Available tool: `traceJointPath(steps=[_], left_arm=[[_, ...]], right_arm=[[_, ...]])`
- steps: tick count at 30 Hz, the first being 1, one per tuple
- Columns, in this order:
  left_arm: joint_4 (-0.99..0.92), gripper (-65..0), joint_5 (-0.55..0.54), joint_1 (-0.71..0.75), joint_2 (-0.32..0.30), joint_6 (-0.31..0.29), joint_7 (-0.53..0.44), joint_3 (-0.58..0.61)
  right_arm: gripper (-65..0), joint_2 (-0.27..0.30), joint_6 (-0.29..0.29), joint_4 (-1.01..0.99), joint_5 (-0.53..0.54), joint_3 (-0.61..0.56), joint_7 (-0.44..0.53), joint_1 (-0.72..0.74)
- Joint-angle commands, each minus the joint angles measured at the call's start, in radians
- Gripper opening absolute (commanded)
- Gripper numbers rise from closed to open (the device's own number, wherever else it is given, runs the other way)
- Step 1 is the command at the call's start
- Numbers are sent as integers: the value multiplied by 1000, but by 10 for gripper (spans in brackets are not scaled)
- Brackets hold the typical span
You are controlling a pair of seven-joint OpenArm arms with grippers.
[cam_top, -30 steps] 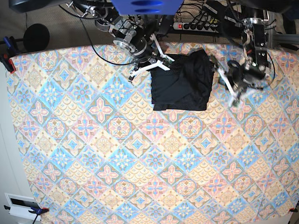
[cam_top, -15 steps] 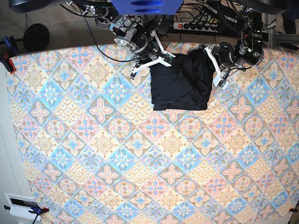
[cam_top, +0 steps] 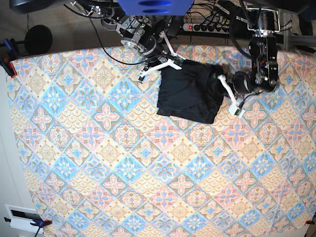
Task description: Layout the t-shirt on the table in an organized manner, then fold the t-shirt properly
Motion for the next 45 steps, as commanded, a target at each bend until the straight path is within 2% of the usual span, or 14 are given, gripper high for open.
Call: traceJointPath(steps=[1, 5, 10, 14, 20, 24, 35, 40, 45], left_arm=[[-18, -650, 25, -23, -11, 17, -15, -4], [-102, -650, 77, -89, -9, 61, -81, -4], [-217, -650, 85, -175, -3, 63, -119, -4], [-320, -650, 85, -255, 50, 63, -139, -6], [-420, -650, 92, -327, 146, 69, -203, -4], [-452, -650, 194, -374, 239, 109, -211, 26], [-455, -650, 326, -431, 403, 110, -209, 120], [-416, -647, 283, -425, 394, 104, -209, 111], [-211, -591, 94, -373, 273, 104, -205, 105]], right_arm=[[-650, -6, -2, 22, -6, -1, 19, 4], [-650, -7, -2, 23, -6, -40, 19, 6], [-650, -7, -2, 14, -6, -106, 21, 9], [-650, -7, -2, 14, -6, -113, 27, 11], [-650, -7, -2, 14, -6, -104, 102, 11], [-650, -7, -3, 14, -6, -103, 133, 11], [-650, -7, -7, 14, -9, -87, 142, 11], [-650, -7, -7, 22, -9, 26, 142, 9], [-650, -7, -7, 25, -9, 126, 142, 4]])
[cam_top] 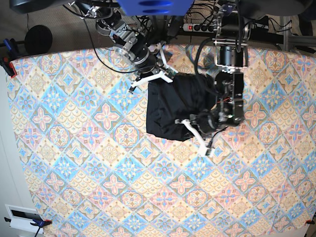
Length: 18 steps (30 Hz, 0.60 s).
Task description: Layout the t-shirt on the table in an organized manner, then fold the t-shirt properly
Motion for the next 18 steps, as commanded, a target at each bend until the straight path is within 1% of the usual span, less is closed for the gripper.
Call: traceJointPath(steps=[1, 6, 9, 12, 15, 18], left_arm=[[63, -580, -47, -14, -26, -5, -21, -19], [238, -537, -205, 69, -96, -5, -19, -154], [299, -528, -271, 126, -136, -5, -19, -227], [322, -530, -294, 185, -181, -5, -19, -250], [318, -531, -291, 239, -204, -5, -26, -253], [319, -531, -291, 290, -222, -7, -27, -253]], right_arm=[[-650, -5, -2, 21, -2, 12, 19, 5], [-650, -9, -2, 53, -2, 77, 19, 3], [-650, -46, -2, 87, 0, 132, 19, 3], [-650, -90, -2, 125, 0, 182, 17, 2], [-650, -143, -2, 134, 0, 216, 19, 2], [-650, -199, -2, 134, 0, 224, 21, 2]])
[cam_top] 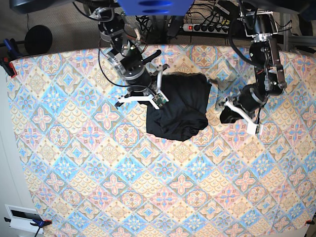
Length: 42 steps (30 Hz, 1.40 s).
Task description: Layout the t-shirt on the table in an organized manner, then fold the t-shirt properly
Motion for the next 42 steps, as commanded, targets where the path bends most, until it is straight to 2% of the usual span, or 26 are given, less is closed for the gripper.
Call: traceJointPath(steps=[1, 6, 8, 13, 15, 19, 21, 23, 25, 27, 31, 34, 38, 42], left_arm=[[16, -531, -15, -6, -15, -4, -21, -7], [13, -531, -15, 28, -10, -4, -21, -63], [7, -539, -15, 29, -10, -4, -21, -73], [25, -621, -22, 55, -12, -4, -15, -65], [90, -650, -18, 64, -9, -4, -14, -37], [251, -650, -19, 60, -15, -4, -1, 145], [300, -650, -21, 37, -15, -4, 58, 228], [308, -650, -22, -2, -9, -4, 123, 288], [308, -650, -24, -5, -6, -4, 134, 309], [308, -616, -24, 9, -2, -4, 141, 306], [308, -485, -24, 64, -29, -4, 141, 296], [309, -407, -35, 127, -36, -4, 143, 248], [309, -386, -154, 207, -96, -4, 143, 156], [306, -384, -276, 284, -170, -4, 137, 87]], right_arm=[[-650, -25, 1, 20, 4, -2, 30, 7], [-650, -117, 1, 19, 7, -10, 106, 7], [-650, -137, 1, 16, 24, -10, 117, 7], [-650, -134, 1, 7, 238, 1, 120, 18], [-650, -132, 1, 10, 284, 33, 122, 23], [-650, -132, 1, 16, 296, 162, 120, 17], [-650, -129, 1, 17, 297, 209, 114, 15], [-650, -88, 1, 17, 297, 232, 114, 15], [-650, -39, 1, 17, 297, 229, 116, 15], [-650, -19, 1, 19, 299, 235, 117, -5], [-650, 37, 1, 19, 299, 237, 113, -82], [-610, 73, 1, 19, 299, 237, 113, -135], [-546, 81, 1, 19, 299, 232, 117, -157], [-528, 81, 1, 17, 299, 229, 123, -157]])
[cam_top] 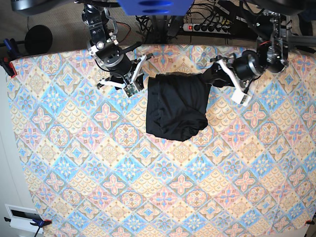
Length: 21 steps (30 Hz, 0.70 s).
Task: Layout the t-shirt on the table in an organized manner, then fold the t-shirt properly
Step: 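Grasp the shirt's edge with both grippers at its two corners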
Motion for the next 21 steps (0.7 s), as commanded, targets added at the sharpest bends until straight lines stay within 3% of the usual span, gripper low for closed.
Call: traceJointPath(steps=[1, 3, 7, 14, 19, 21], left_arm=[[15, -383, -14, 8, -10, -5, -21, -23], [14, -382, 18, 27, -8, -5, -21, -66], [14, -381, 113, 31, 1, -5, -28, -74], [14, -381, 241, 28, 12, -39, -65, 52], [4, -381, 255, 27, 15, -119, -128, 81], [-2, -381, 255, 25, 15, -125, -149, 81]], right_arm=[[-528, 1, 0, 19, 2, -1, 23, 4], [-528, 1, 0, 19, 42, -1, 23, 4], [-520, 2, 0, 19, 232, 4, 20, 4], [-420, 105, 0, 16, 406, -1, 21, 4], [-413, 180, 3, 14, 588, -1, 18, 4], [-413, 195, 3, 13, 651, -1, 14, 4]])
